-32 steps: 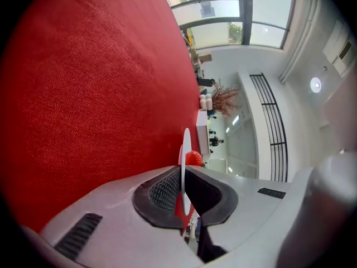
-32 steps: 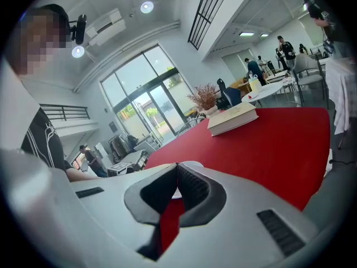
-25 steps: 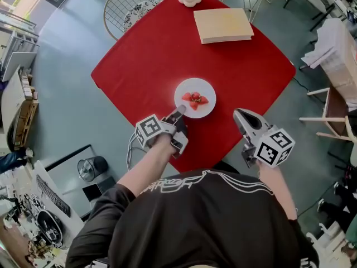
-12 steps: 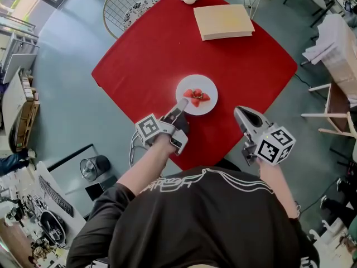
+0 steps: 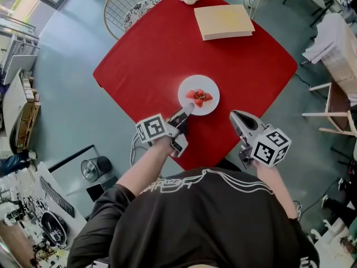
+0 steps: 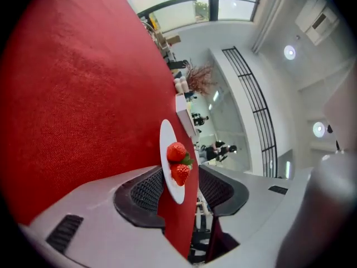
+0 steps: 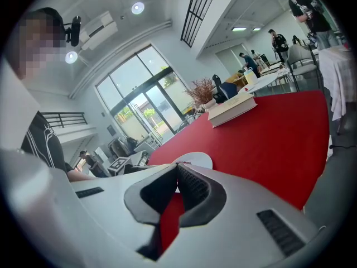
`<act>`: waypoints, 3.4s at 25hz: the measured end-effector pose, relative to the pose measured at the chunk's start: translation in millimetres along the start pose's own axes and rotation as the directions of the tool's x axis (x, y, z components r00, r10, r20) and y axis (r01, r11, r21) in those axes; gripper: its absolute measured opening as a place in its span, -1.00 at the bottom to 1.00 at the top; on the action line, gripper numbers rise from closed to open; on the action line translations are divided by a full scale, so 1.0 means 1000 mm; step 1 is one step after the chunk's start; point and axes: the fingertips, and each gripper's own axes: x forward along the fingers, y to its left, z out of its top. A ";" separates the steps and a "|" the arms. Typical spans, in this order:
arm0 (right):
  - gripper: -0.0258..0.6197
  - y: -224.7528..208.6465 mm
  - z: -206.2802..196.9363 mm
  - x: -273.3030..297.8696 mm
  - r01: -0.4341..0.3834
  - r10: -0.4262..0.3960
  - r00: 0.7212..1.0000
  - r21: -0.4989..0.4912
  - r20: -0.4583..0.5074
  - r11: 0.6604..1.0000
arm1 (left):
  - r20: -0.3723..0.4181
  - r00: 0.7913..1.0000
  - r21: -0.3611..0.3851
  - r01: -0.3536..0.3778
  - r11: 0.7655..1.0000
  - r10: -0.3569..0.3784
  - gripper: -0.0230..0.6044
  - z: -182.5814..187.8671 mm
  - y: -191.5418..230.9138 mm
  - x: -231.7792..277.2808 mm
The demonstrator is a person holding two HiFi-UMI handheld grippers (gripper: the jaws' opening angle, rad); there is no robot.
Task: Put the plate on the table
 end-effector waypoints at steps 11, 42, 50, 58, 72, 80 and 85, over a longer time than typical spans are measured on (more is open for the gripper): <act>-0.90 0.011 -0.004 0.003 -0.026 0.026 1.000 0.003 -0.001 1.000 | -0.140 0.988 0.240 -0.037 0.970 0.072 -0.31 -0.008 -0.005 -0.003; -0.90 0.049 -0.019 -0.002 -0.037 0.038 0.999 -0.047 0.009 0.998 | -0.242 0.925 0.740 -0.018 0.672 0.292 -0.83 -0.039 -0.026 -0.053; -0.90 0.104 -0.023 -0.023 -0.072 0.079 0.995 -0.099 0.063 0.992 | -0.302 0.953 0.680 0.190 0.708 0.033 -0.90 -0.065 -0.098 -0.113; -0.90 0.168 -0.042 -0.056 -0.114 0.138 0.983 -0.183 0.122 0.976 | -0.259 0.960 0.718 0.267 0.643 -0.110 -0.91 -0.084 -0.159 -0.173; -0.90 0.226 -0.042 -0.099 -0.100 0.150 0.972 -0.262 0.180 0.960 | -0.308 0.923 0.750 0.386 0.538 -0.233 -0.90 -0.121 -0.213 -0.214; -0.90 0.238 -0.038 -0.106 -0.100 0.159 0.971 -0.297 0.181 0.950 | -0.330 0.907 0.749 0.421 0.512 -0.263 -0.90 -0.127 -0.231 -0.215; -0.90 0.240 -0.037 -0.104 -0.102 0.161 0.970 -0.296 0.183 0.950 | -0.323 0.911 0.753 0.411 0.514 -0.255 -0.90 -0.124 -0.228 -0.214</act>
